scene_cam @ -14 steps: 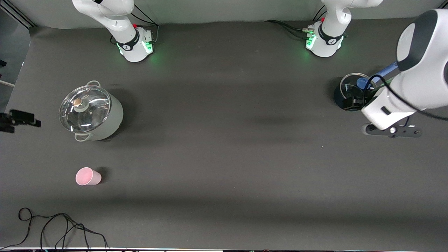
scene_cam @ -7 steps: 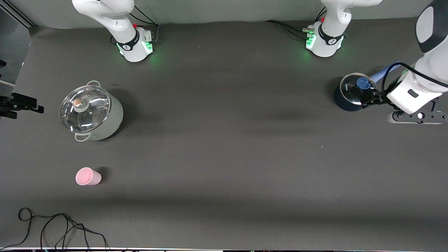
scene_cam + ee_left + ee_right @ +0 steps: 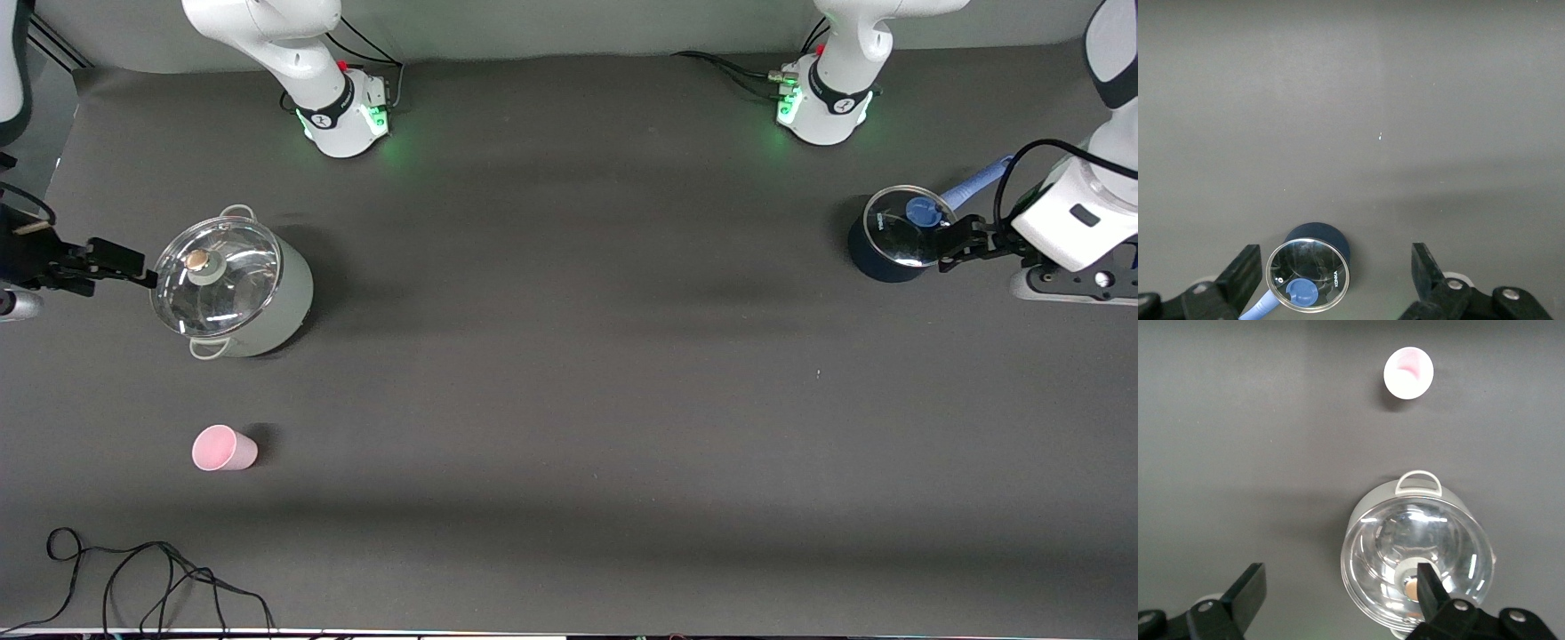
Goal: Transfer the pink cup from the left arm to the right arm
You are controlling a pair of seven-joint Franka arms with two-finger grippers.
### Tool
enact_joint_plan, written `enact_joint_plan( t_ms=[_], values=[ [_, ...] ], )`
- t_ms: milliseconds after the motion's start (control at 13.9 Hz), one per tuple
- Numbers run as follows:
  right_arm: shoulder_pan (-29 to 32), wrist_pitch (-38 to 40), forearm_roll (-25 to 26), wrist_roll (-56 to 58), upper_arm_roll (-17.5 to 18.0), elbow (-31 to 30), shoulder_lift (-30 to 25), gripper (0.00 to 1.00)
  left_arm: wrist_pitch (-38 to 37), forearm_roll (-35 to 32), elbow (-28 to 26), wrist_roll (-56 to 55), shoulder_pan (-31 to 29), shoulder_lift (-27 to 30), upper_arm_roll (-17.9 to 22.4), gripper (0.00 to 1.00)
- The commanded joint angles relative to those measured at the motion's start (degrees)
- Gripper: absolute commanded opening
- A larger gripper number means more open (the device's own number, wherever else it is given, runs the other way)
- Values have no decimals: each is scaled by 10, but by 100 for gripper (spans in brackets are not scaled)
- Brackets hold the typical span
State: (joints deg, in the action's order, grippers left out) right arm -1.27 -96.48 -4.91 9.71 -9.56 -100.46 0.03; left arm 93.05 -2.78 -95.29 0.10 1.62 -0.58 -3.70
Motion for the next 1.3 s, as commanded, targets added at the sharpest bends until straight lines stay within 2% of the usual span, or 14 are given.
enact_joint_plan(
  t_ms=[0, 288, 576, 864, 1225],
  values=[
    [-5, -27, 16, -57, 24, -32, -27, 100, -6, -10, 5, 12, -1, -3, -1, 100],
    [-5, -17, 17, -80, 32, 16, -17, 100, -11, -18, 37, 45, -3, -20, -1, 100],
    [-5, 30, 24, -77, 42, 49, -16, 100, -26, -16, 35, 48, -5, -21, 2, 100],
    [-22, 63, 57, -72, 42, 50, -17, 100, -30, -16, 33, 47, -7, -21, 3, 100],
    [-21, 63, 50, -109, 34, 50, -22, 100, -30, -13, 32, 48, -14, -21, 1, 100]
  ],
)
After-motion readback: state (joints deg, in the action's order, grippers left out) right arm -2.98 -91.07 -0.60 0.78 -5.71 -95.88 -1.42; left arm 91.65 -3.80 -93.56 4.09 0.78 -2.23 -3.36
